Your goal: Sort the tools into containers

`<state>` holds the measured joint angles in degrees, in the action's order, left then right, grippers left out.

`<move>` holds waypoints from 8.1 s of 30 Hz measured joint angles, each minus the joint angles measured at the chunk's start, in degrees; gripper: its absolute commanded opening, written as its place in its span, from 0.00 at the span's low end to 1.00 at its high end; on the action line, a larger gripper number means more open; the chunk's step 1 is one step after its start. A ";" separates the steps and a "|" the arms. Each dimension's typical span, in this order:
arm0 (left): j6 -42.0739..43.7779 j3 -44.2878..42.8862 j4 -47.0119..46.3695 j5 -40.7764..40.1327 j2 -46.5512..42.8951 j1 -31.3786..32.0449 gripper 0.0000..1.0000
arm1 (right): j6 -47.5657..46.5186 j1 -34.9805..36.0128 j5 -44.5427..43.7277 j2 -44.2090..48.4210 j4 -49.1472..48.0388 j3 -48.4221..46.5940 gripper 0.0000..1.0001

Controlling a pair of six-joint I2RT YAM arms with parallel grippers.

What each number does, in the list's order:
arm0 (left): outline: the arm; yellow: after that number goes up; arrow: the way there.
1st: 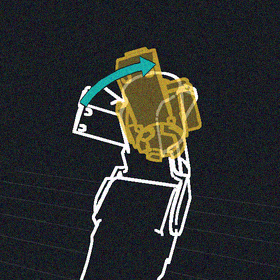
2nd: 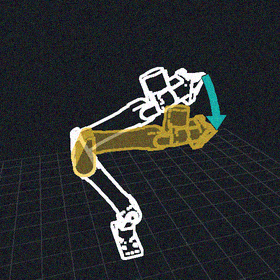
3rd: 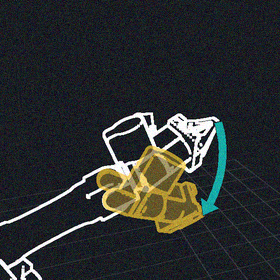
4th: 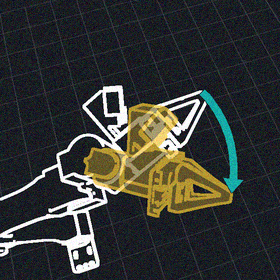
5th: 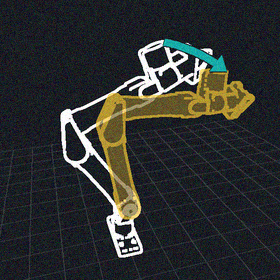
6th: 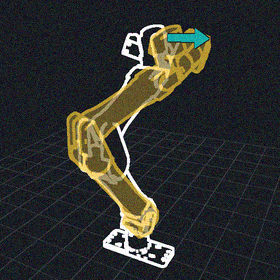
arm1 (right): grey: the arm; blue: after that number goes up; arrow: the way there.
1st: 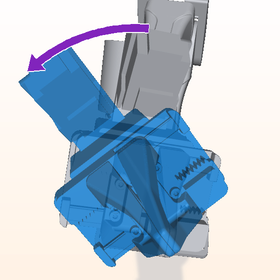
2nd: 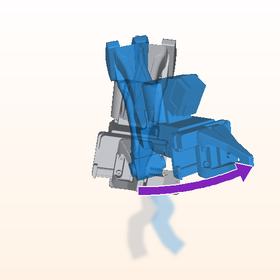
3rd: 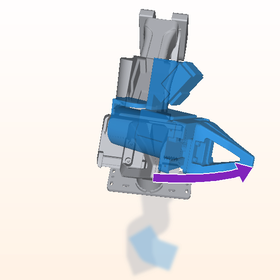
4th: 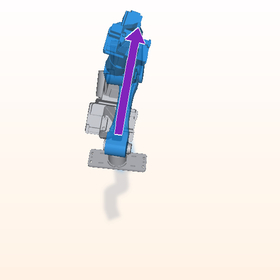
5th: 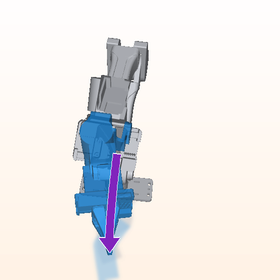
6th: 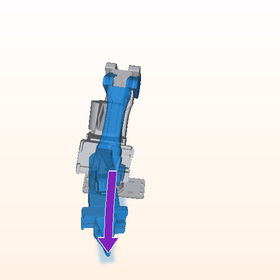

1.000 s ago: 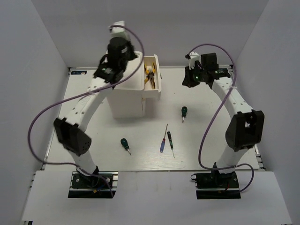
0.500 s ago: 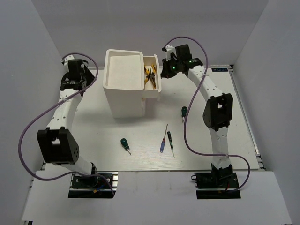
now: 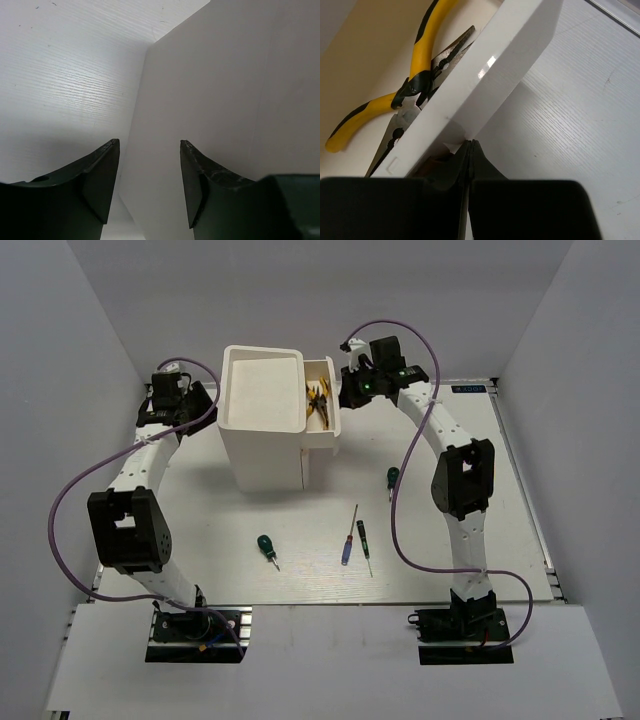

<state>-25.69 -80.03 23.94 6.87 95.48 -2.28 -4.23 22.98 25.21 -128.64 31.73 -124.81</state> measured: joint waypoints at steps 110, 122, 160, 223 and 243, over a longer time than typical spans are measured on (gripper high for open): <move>-3.74 12.94 7.32 0.02 -13.11 -6.60 0.99 | -13.27 -0.48 39.52 -12.44 -34.69 6.32 0.47; -3.74 12.94 7.39 0.04 -13.90 -6.60 0.99 | -12.44 -0.72 42.91 -12.26 -36.33 7.78 0.00; 6.75 25.86 11.89 14.45 -28.37 0.24 0.76 | -16.24 -8.35 -4.72 21.97 -7.56 38.95 0.20; -20.41 37.57 9.49 -13.99 -16.04 37.66 0.63 | 40.54 -1.29 7.98 7.37 -9.53 14.84 0.34; -22.84 40.30 12.44 -17.03 -18.36 40.02 0.68 | 38.14 -4.04 8.87 14.45 -10.99 20.41 0.70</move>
<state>-48.53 -39.72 36.38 -10.15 77.12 37.74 33.91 18.94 34.09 -114.19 20.73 -104.40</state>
